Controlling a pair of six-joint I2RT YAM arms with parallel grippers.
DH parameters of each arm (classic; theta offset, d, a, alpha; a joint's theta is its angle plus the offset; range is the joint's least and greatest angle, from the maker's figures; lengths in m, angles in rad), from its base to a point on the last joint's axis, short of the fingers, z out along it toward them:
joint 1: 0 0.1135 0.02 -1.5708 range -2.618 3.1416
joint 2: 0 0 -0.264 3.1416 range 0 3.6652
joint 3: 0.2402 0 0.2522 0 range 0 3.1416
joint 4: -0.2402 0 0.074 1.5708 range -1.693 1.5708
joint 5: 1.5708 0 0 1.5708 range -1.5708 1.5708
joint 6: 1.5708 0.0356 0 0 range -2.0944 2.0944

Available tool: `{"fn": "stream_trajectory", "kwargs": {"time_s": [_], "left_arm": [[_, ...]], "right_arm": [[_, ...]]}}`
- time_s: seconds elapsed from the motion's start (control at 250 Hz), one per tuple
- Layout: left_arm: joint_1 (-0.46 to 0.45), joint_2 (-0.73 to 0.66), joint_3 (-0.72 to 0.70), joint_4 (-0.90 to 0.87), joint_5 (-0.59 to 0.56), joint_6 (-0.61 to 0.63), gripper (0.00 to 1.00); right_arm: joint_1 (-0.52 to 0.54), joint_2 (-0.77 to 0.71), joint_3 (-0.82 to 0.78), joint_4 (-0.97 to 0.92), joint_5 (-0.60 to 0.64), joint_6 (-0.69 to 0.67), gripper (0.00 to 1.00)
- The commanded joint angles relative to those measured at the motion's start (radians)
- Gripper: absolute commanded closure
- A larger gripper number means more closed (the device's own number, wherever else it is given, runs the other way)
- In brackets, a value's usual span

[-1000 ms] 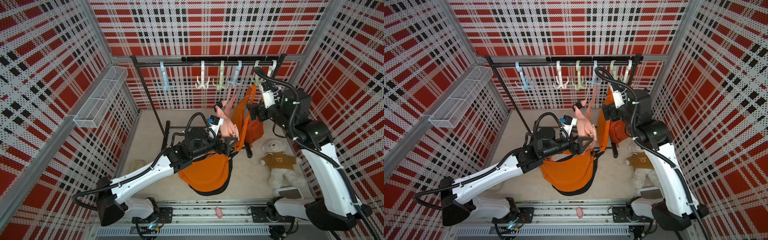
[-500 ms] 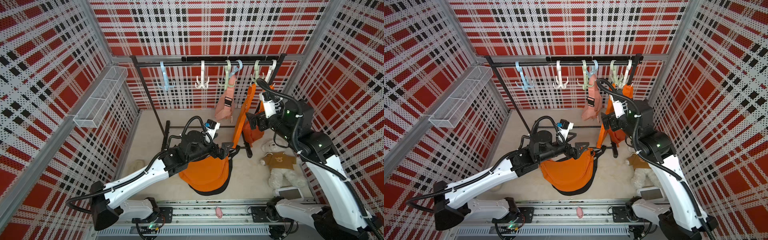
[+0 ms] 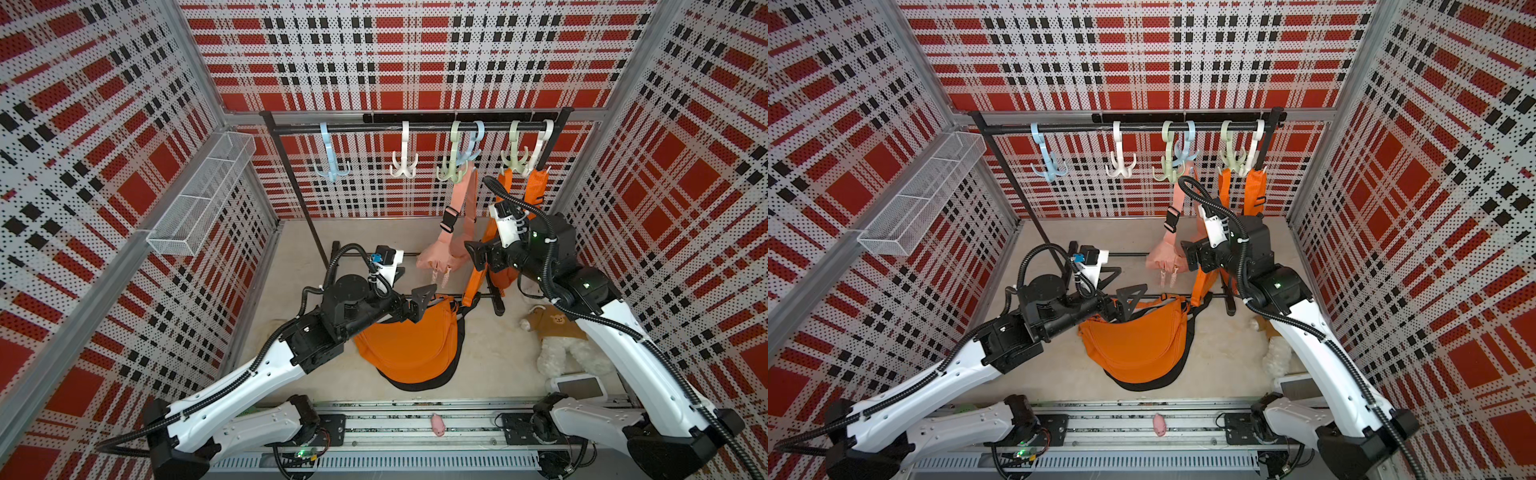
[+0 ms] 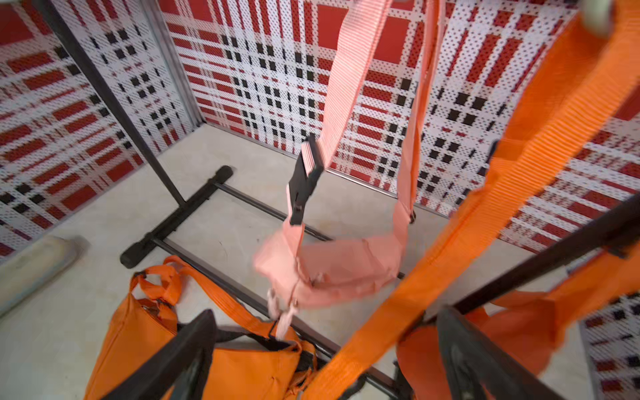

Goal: Hang the bag on a hook
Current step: Adjust the hook on the clothesline.

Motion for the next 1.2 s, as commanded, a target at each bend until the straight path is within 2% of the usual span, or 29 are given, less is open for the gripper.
{"fn": "stream_trajectory", "kwargs": {"time_s": [0.0, 0.16, 0.268, 0.288, 0.336, 0.4, 0.424, 0.48, 0.512, 0.744, 0.989, 1.197], "left_arm": [[0.020, -0.061, -0.026, -0.001, -0.032, -0.021, 0.01], [0.029, -0.124, -0.048, -0.034, -0.043, -0.026, 0.01], [0.029, -0.164, -0.055, -0.062, -0.055, -0.027, 0.01], [0.029, -0.172, -0.057, -0.066, -0.058, -0.028, 0.01], [0.029, -0.190, -0.059, -0.078, -0.063, -0.027, 0.01], [0.030, -0.215, -0.059, -0.098, -0.072, -0.026, 0.01], [0.030, -0.224, -0.059, -0.107, -0.077, -0.026, 0.01], [0.031, -0.246, -0.059, -0.125, -0.086, -0.023, 0.01], [0.031, -0.258, -0.062, -0.133, -0.088, -0.023, 0.00], [0.043, -0.283, -0.088, -0.135, -0.085, -0.026, 0.01], [0.043, -0.255, -0.095, -0.103, -0.062, -0.038, 0.01], [0.043, -0.237, -0.094, -0.098, -0.048, -0.041, 0.01]], "right_arm": [[0.005, 0.046, -0.040, 0.253, -0.112, 0.093, 0.00], [0.006, 0.164, -0.014, 0.400, -0.116, 0.161, 0.00], [0.002, 0.243, 0.011, 0.469, -0.042, 0.169, 0.00], [0.003, 0.256, 0.015, 0.479, -0.033, 0.170, 0.03], [0.003, 0.280, 0.024, 0.492, -0.016, 0.173, 0.15], [0.003, 0.286, 0.019, 0.506, -0.007, 0.177, 0.54], [0.000, 0.278, 0.008, 0.514, -0.003, 0.182, 0.65], [0.003, 0.247, -0.031, 0.533, 0.020, 0.185, 0.82], [0.003, 0.223, -0.054, 0.540, 0.041, 0.187, 0.88], [-0.019, 0.089, -0.126, 0.459, 0.149, 0.119, 0.89], [-0.100, -0.039, -0.209, 0.402, 0.160, 0.118, 0.89], [-0.119, -0.094, -0.244, 0.368, 0.190, 0.093, 0.89]]}}
